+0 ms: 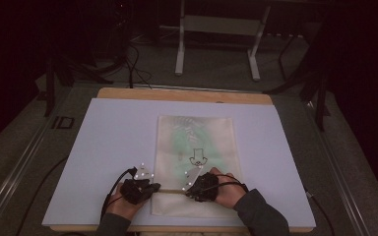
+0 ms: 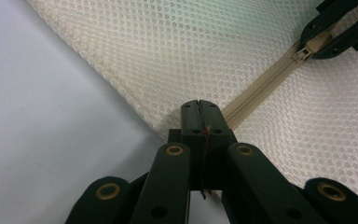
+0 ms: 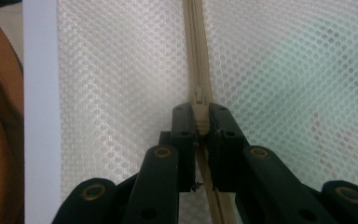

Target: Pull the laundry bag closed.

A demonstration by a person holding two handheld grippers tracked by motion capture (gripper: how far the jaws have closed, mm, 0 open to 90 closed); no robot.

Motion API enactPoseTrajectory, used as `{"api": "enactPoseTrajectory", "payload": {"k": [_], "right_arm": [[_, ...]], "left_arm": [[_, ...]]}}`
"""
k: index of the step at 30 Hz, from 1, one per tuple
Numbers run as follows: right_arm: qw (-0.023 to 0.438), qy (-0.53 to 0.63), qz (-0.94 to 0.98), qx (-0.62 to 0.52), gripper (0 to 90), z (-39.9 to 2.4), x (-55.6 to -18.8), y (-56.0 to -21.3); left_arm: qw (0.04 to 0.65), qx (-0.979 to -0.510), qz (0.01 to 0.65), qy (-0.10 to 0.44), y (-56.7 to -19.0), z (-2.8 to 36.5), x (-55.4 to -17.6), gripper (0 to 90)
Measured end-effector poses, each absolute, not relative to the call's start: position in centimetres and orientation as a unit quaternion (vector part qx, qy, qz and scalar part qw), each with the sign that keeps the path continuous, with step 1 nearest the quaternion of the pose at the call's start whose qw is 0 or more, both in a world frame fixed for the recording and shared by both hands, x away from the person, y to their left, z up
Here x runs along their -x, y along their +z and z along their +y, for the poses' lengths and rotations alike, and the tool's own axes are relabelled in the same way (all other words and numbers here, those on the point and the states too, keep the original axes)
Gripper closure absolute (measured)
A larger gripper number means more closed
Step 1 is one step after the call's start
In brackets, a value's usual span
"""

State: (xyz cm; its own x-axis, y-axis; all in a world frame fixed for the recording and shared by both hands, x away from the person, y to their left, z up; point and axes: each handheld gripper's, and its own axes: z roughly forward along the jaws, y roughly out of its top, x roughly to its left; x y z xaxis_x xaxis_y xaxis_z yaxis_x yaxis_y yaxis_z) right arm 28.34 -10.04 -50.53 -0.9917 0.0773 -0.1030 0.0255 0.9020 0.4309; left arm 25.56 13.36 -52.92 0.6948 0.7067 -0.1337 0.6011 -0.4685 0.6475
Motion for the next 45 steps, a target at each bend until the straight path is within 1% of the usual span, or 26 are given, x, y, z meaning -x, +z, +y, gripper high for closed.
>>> {"api": "enactPoseTrajectory", "payload": {"k": [22, 45], "right_arm": [[0.058, 0.208, 0.975, -0.043, 82.5, -12.9, -28.5, -50.4], [0.058, 0.214, 0.973, -0.058, 82.5, -14.7, -28.3, -50.5]], "left_arm": [[0.345, -0.853, 0.384, 0.077, -52.9, 13.3, -25.6, 89.6], [0.343, -0.854, 0.383, 0.08, -52.9, 13.3, -25.5, 89.5]]}}
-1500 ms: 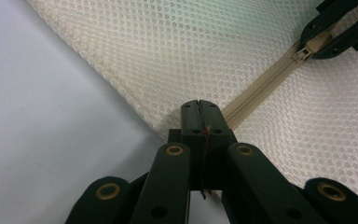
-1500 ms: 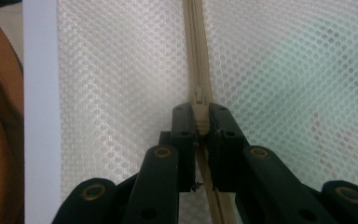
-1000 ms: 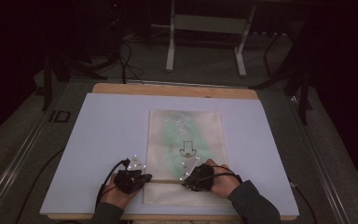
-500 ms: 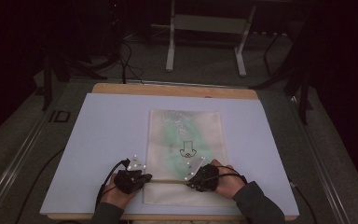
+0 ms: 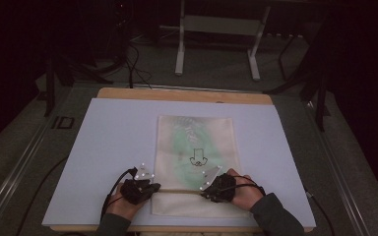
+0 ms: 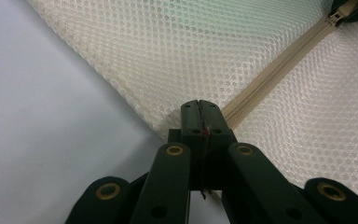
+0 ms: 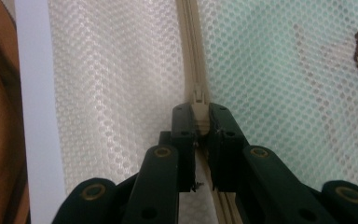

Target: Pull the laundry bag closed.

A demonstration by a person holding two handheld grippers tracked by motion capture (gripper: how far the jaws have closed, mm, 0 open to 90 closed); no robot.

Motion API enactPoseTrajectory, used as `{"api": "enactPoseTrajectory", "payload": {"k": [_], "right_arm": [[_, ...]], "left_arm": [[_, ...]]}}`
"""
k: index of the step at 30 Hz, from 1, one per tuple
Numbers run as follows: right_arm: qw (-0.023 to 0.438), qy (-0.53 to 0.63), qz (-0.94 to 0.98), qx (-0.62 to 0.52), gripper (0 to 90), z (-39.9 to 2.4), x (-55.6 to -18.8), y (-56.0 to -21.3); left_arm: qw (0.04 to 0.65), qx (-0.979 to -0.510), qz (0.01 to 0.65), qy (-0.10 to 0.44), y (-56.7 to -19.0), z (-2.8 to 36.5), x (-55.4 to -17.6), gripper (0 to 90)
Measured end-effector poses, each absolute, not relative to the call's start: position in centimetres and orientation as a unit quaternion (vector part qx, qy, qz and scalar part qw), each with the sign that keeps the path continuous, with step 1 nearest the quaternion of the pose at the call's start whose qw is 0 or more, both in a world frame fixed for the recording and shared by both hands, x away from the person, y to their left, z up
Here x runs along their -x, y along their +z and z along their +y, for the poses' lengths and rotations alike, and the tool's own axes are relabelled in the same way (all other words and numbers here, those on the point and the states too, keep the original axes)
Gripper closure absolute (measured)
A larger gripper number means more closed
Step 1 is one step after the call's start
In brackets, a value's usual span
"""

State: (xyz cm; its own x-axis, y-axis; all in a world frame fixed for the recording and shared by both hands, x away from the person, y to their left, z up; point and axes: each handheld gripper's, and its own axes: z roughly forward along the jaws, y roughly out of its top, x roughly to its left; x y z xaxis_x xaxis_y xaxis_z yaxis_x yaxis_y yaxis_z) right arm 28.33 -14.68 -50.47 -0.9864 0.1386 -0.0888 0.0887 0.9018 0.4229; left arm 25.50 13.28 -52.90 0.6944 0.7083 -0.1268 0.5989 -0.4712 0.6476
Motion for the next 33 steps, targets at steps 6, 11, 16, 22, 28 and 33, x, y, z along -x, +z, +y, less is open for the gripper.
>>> {"api": "enactPoseTrajectory", "payload": {"k": [6, 11, 16, 22, 28, 33], "right_arm": [[0.06, 0.213, 0.973, -0.061, 82.5, -15.1, -28.3, -50.4], [0.059, 0.214, 0.973, -0.063, 82.5, -15.5, -28.3, -50.5], [0.06, 0.207, 0.974, -0.062, 82.5, -15.9, -28.3, -50.5], [0.058, 0.214, 0.972, -0.071, 82.5, -16.6, -28.2, -50.7], [0.058, 0.213, 0.972, -0.076, 82.5, -17.1, -28.2, -50.6], [0.056, 0.216, 0.971, -0.081, 82.5, -17.7, -28.2, -50.6]], "left_arm": [[0.343, -0.854, 0.383, 0.081, -52.9, 13.3, -25.5, 89.5], [0.344, -0.853, 0.383, 0.081, -52.9, 13.3, -25.5, 89.6], [0.345, -0.853, 0.384, 0.079, -52.9, 13.3, -25.5, 89.5], [0.346, -0.852, 0.384, 0.08, -52.9, 13.3, -25.5, 89.5], [0.345, -0.853, 0.384, 0.08, -52.9, 13.3, -25.5, 89.5], [0.345, -0.853, 0.384, 0.08, -52.9, 13.3, -25.5, 89.6]]}}
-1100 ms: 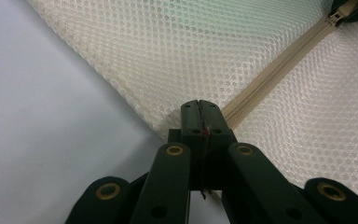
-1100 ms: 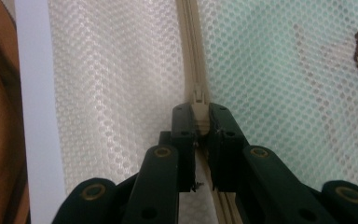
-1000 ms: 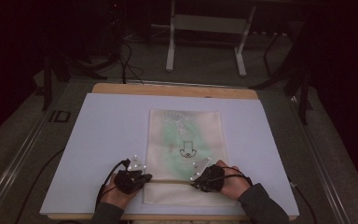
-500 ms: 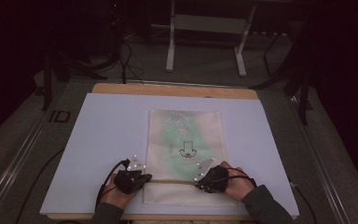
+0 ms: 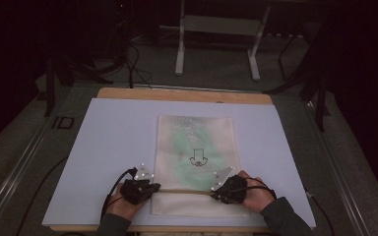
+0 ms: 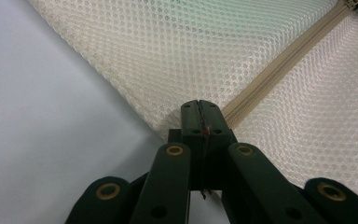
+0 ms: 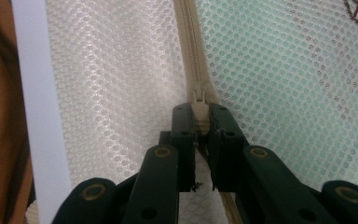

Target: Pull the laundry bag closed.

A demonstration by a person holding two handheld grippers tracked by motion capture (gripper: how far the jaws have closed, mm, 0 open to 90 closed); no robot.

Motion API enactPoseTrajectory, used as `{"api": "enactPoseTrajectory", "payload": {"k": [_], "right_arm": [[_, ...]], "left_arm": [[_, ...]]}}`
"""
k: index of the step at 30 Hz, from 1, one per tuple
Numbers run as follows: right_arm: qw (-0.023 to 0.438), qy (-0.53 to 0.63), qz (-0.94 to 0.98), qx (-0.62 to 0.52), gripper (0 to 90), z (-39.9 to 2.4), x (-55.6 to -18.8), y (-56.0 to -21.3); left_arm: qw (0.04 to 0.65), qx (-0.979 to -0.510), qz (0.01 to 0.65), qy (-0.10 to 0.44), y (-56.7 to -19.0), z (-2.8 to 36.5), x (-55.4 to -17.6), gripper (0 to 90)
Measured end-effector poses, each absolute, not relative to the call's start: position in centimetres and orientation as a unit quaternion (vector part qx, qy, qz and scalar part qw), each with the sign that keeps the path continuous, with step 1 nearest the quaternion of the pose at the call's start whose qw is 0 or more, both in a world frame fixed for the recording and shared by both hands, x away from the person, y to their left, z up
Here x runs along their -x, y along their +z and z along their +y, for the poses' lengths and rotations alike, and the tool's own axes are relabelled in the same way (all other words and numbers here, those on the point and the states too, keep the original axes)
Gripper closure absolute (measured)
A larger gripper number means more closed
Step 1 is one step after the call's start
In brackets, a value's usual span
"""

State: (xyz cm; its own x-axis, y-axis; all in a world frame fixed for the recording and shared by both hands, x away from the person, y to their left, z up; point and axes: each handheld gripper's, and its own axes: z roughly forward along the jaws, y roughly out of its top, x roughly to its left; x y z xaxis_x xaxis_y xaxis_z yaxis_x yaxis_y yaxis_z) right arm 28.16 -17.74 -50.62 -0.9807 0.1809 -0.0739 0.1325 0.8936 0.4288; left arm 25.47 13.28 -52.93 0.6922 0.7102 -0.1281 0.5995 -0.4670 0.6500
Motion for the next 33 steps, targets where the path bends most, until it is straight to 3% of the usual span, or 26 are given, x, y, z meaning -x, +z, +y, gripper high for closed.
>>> {"api": "enactPoseTrajectory", "payload": {"k": [33], "right_arm": [[0.053, 0.222, 0.969, -0.094, 82.5, -19.5, -28.0, -50.6]], "left_arm": [[0.344, -0.853, 0.384, 0.081, -52.9, 13.3, -25.5, 89.5]]}}
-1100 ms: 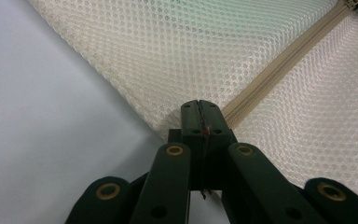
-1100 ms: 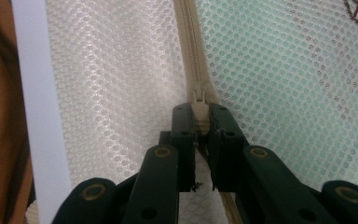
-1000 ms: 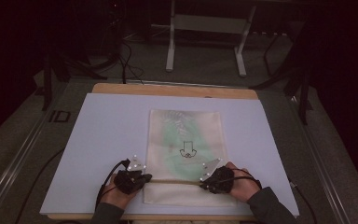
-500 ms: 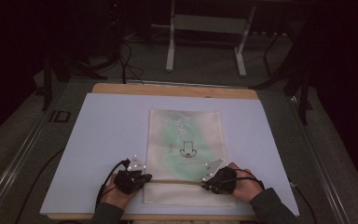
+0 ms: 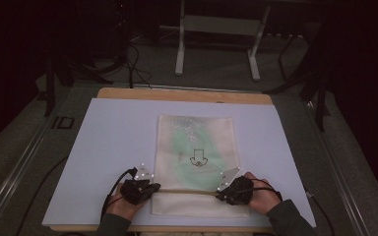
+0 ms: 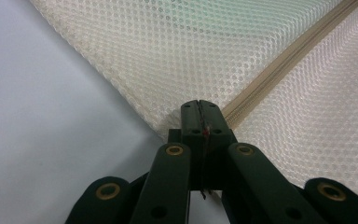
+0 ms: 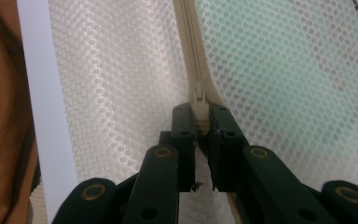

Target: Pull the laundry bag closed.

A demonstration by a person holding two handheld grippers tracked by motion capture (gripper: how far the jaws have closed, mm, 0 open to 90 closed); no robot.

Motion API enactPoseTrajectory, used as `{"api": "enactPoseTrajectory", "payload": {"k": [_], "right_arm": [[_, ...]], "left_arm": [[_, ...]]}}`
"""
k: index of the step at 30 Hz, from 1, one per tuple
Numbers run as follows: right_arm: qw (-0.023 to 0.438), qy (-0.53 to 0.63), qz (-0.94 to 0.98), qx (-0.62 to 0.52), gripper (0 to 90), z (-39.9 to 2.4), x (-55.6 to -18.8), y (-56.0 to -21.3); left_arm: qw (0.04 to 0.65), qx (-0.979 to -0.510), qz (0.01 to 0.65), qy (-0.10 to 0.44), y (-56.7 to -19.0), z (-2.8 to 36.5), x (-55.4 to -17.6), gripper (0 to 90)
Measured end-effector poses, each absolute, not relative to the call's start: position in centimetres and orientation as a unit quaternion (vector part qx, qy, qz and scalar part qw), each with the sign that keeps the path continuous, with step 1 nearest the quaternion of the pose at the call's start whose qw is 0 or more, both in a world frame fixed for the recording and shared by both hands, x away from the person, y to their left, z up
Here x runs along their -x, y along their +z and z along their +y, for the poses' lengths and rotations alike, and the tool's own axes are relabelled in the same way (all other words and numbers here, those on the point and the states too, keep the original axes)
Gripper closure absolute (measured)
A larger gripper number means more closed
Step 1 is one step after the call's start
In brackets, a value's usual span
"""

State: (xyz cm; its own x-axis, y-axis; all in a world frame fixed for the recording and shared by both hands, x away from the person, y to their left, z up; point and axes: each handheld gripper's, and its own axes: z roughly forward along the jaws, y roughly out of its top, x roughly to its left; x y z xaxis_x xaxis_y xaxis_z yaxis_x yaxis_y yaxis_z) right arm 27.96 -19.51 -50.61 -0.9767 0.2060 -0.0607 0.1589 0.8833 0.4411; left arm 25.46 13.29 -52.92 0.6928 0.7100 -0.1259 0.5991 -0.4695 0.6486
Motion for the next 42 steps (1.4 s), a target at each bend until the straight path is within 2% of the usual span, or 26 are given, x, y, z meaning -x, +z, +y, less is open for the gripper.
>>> {"api": "enactPoseTrajectory", "payload": {"k": [42], "right_arm": [[0.062, 0.217, 0.968, -0.113, 82.5, -22.5, -27.6, -50.1]], "left_arm": [[0.343, -0.854, 0.383, 0.081, -52.9, 13.3, -25.5, 89.5]]}}
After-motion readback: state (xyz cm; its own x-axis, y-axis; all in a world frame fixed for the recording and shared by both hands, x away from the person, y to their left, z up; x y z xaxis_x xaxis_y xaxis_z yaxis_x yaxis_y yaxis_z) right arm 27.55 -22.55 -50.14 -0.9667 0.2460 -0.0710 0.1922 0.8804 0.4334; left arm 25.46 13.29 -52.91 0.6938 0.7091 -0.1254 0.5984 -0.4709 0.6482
